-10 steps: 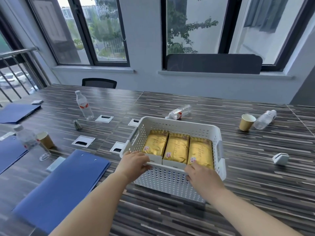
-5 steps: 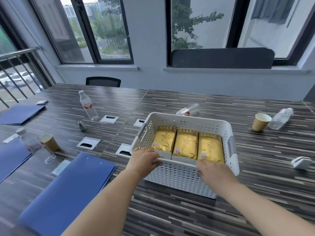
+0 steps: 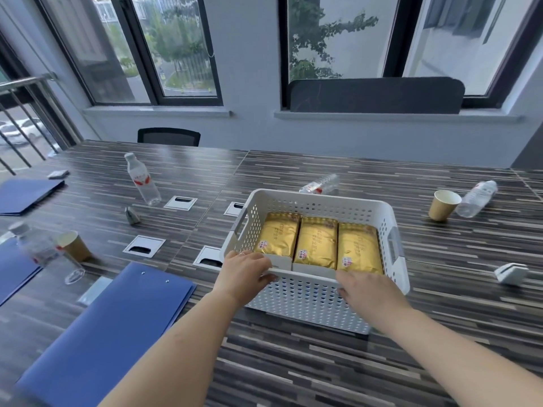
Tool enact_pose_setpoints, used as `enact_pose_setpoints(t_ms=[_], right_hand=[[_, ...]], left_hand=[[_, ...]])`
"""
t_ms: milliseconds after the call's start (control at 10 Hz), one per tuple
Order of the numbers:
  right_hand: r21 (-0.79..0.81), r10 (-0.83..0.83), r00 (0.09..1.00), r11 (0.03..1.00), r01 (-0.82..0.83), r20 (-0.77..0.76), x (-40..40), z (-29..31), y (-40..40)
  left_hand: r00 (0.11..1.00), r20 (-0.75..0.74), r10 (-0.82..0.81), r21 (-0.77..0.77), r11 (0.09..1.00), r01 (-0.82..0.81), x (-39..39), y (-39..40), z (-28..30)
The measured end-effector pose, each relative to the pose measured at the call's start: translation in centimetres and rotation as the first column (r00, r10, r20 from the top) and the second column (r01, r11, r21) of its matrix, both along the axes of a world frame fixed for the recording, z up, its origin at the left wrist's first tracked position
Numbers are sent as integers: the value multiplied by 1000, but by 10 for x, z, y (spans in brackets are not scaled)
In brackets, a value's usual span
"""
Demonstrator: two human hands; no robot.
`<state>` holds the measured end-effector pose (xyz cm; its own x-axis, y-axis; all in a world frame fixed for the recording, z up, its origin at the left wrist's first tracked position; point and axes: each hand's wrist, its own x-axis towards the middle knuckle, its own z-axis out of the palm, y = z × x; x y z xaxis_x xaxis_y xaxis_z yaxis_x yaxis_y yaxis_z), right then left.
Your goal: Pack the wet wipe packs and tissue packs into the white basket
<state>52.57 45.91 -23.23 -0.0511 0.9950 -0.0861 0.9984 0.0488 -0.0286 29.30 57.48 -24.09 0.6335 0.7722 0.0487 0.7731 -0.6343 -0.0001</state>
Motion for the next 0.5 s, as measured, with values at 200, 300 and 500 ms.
enact_pose_setpoints(t_ms=[200,300,500], right_hand=[[-23,14,1000,1000,-14,1,0,3,1],[-159,-10,999,987,4,-33,3,1,6],[-224,-77,962,974,17,-260,8,32,14]], left_hand=[[998,-64,19,-50,998,-23,3,0,5],[982,-187,40,-191,979,-76,9,0,17],[1000,28,-4,-230,973,11,15,-6,49]])
